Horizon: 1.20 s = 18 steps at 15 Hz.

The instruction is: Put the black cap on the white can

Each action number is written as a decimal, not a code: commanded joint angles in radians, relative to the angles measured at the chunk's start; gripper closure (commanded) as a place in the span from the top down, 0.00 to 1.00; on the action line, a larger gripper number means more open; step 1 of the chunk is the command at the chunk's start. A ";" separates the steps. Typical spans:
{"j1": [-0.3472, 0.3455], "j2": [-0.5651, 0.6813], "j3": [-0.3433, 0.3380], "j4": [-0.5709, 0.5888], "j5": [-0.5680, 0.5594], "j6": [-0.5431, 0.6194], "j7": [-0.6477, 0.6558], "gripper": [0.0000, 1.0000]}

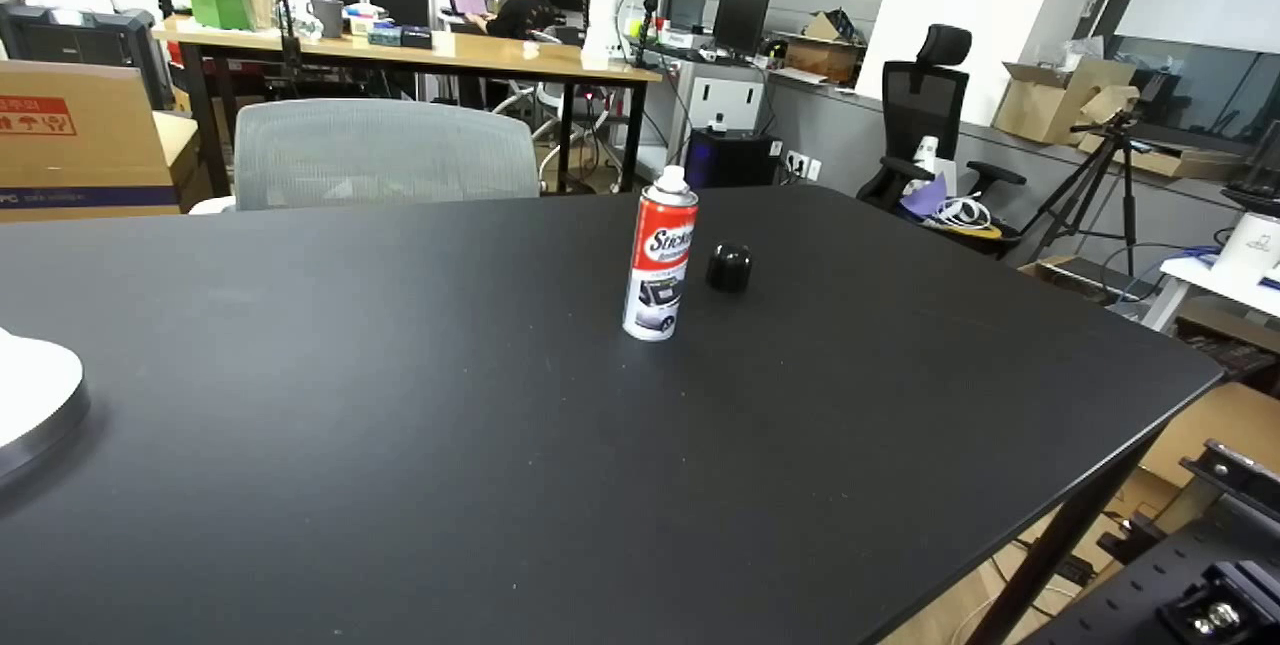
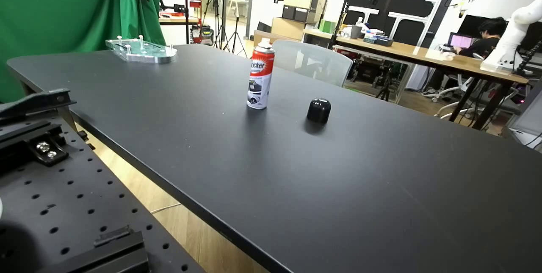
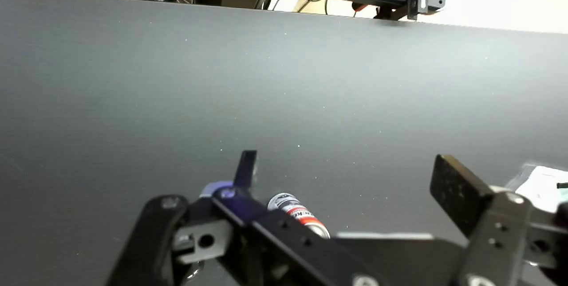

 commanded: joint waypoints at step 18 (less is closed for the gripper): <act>-0.074 0.226 0.030 0.001 -0.212 0.531 0.022 1.00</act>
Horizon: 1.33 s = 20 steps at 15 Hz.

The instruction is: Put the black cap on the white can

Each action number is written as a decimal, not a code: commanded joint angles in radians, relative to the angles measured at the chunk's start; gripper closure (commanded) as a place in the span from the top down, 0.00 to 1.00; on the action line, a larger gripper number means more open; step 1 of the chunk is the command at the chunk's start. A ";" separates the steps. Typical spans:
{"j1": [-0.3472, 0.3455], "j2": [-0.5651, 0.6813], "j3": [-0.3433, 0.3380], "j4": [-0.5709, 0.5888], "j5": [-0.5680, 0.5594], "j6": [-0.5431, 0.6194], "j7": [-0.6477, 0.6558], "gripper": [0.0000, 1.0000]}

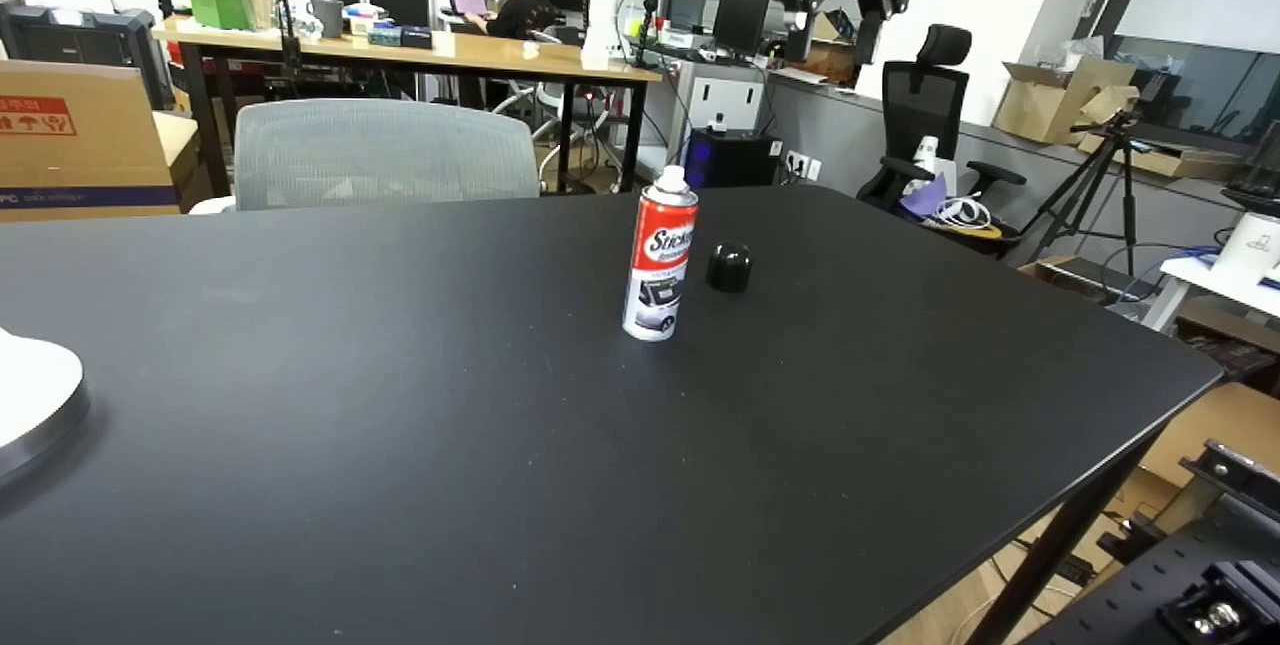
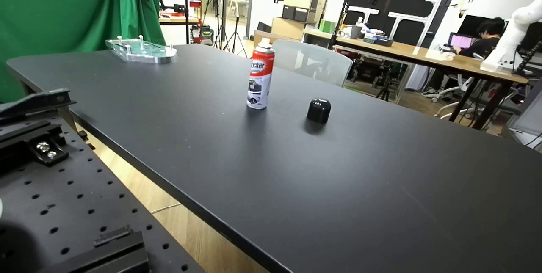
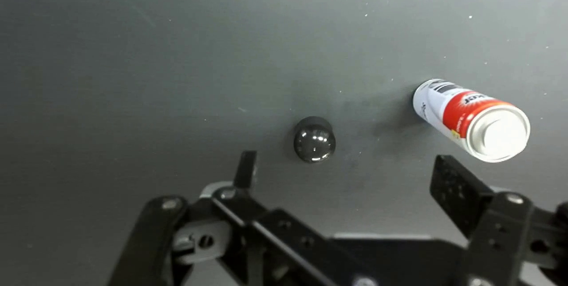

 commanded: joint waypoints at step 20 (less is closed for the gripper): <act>-0.046 0.369 0.015 0.109 0.036 0.275 0.029 1.00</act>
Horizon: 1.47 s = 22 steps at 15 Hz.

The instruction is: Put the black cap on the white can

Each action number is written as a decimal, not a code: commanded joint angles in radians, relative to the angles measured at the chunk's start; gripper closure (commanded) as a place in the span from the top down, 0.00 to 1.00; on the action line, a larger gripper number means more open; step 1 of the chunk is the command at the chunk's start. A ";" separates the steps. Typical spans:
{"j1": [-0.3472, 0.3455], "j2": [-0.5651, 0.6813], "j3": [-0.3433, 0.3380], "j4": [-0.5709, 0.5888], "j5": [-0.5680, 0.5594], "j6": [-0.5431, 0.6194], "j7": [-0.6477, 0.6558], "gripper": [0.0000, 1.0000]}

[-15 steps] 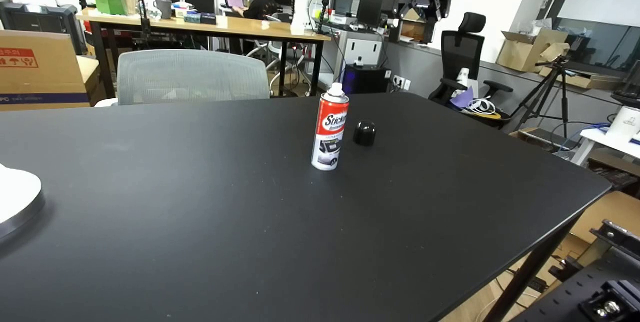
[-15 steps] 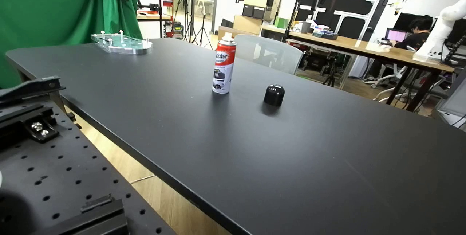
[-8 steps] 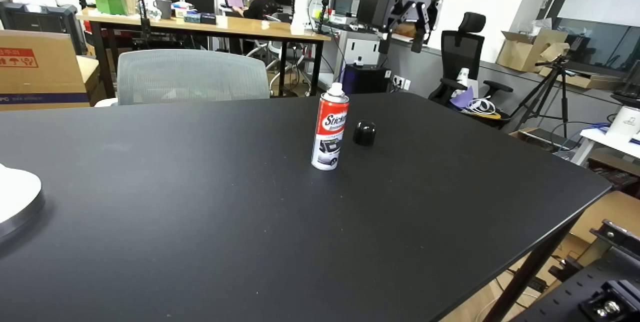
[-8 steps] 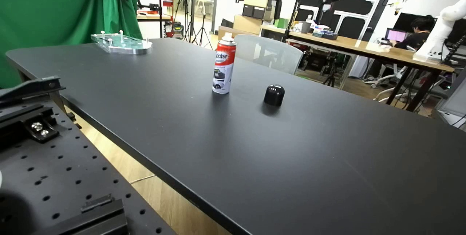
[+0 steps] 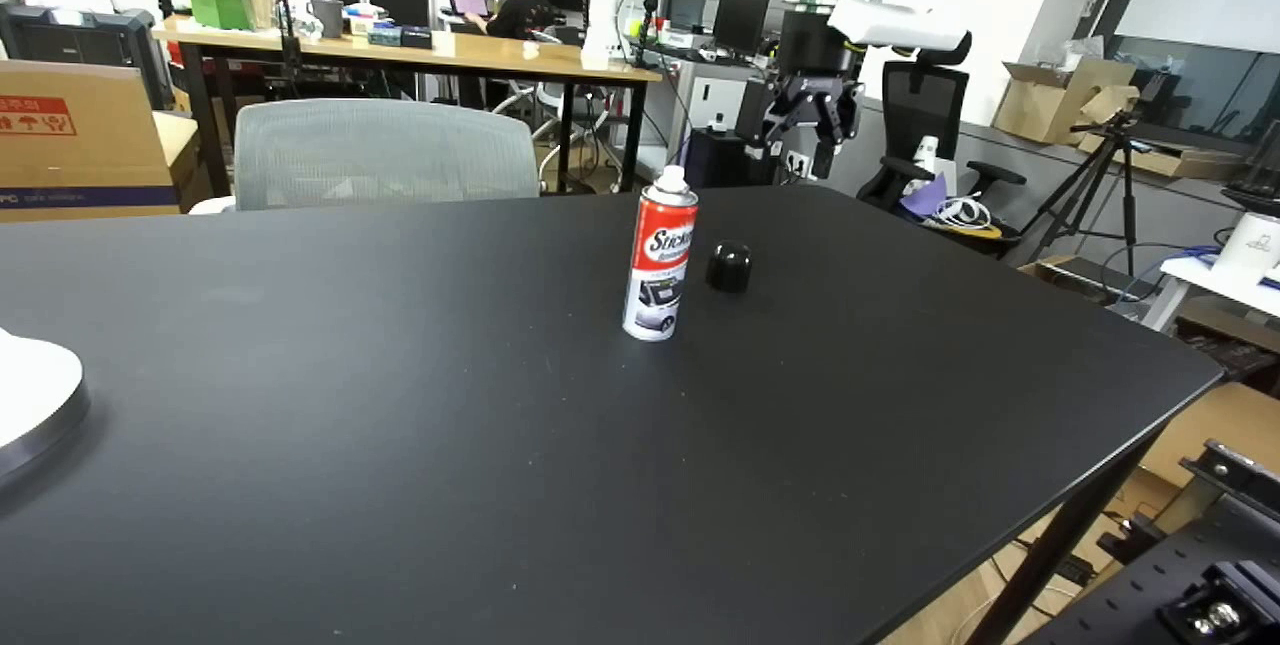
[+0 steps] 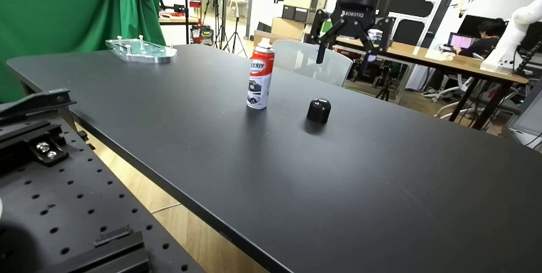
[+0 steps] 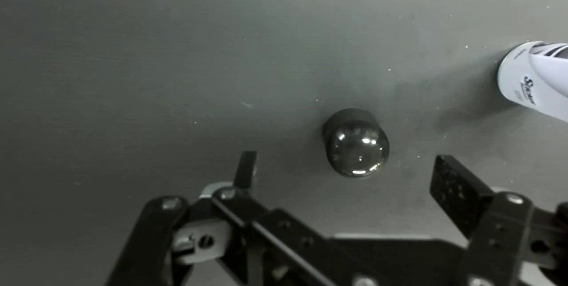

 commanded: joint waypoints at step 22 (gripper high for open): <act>0.003 0.274 0.045 0.186 -0.022 0.030 0.039 1.00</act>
